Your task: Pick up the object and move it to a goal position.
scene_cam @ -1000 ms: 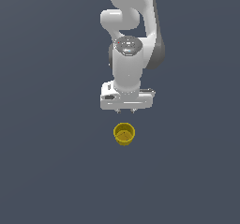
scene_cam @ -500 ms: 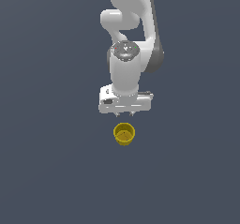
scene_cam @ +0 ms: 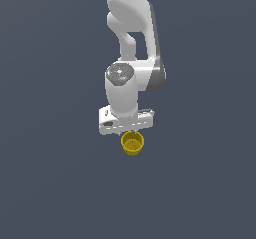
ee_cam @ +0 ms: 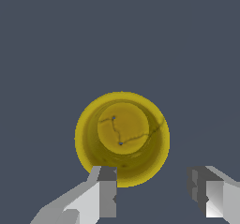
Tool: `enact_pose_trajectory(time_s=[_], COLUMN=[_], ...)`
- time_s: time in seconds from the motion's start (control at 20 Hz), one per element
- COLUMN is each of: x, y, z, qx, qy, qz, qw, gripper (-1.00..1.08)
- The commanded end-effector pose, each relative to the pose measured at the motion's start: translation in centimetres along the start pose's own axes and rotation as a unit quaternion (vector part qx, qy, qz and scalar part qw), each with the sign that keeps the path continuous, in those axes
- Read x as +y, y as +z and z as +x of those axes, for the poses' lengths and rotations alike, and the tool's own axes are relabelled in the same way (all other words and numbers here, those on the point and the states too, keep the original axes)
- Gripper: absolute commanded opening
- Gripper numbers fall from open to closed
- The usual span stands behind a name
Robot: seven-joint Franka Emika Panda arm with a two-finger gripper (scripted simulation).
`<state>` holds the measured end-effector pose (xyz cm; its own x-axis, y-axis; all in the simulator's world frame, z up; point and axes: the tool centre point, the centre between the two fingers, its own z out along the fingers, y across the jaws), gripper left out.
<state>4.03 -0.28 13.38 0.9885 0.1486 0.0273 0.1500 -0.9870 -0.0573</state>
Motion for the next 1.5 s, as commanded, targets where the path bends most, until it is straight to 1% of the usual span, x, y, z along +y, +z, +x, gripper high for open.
enact_pose_trajectory(time_s=[0.0,0.45,0.75,1.1,1.25,1.3,1.45], x=[0.9,2.6,2.7,2.6,2.6,2.6,2.6], y=[1.0,3.1,3.3,5.8,6.2,6.2,6.2], z=[0.6,1.7,1.7,1.8,1.8,1.8,1.8], qx=[0.004,0.012,0.011,0.012,0.012,0.012,0.012], qy=[-0.013,-0.037,-0.037,-0.038,-0.038,-0.038,-0.038], qz=[0.005,0.015,0.015,0.016,0.016,0.016,0.016], qw=[0.9999,0.9991,0.9991,0.9991,0.9991,0.9991,0.9991], gripper=[0.28,0.28,0.28,0.28,0.28,-1.0,-1.0])
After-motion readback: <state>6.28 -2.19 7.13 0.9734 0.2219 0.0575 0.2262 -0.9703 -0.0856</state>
